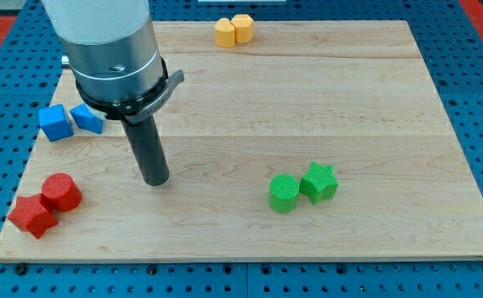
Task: Group up the red blocks with the blue blocks at the left side of the board
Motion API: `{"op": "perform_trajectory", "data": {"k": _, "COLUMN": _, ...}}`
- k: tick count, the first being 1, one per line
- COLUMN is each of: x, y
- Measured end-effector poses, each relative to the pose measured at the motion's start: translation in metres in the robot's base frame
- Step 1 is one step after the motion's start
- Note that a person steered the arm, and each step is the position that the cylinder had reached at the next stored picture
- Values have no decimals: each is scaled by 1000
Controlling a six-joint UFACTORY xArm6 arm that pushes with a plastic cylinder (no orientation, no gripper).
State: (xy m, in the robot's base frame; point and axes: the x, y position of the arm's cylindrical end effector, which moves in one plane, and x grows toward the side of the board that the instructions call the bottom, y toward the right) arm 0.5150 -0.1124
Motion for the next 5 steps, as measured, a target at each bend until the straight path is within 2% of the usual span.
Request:
{"op": "perform_trajectory", "data": {"k": 2, "x": -1, "y": 5}}
{"op": "perform_trajectory", "data": {"k": 3, "x": 75, "y": -2}}
{"op": "perform_trajectory", "data": {"k": 4, "x": 102, "y": -66}}
{"op": "perform_trajectory", "data": {"k": 5, "x": 103, "y": -157}}
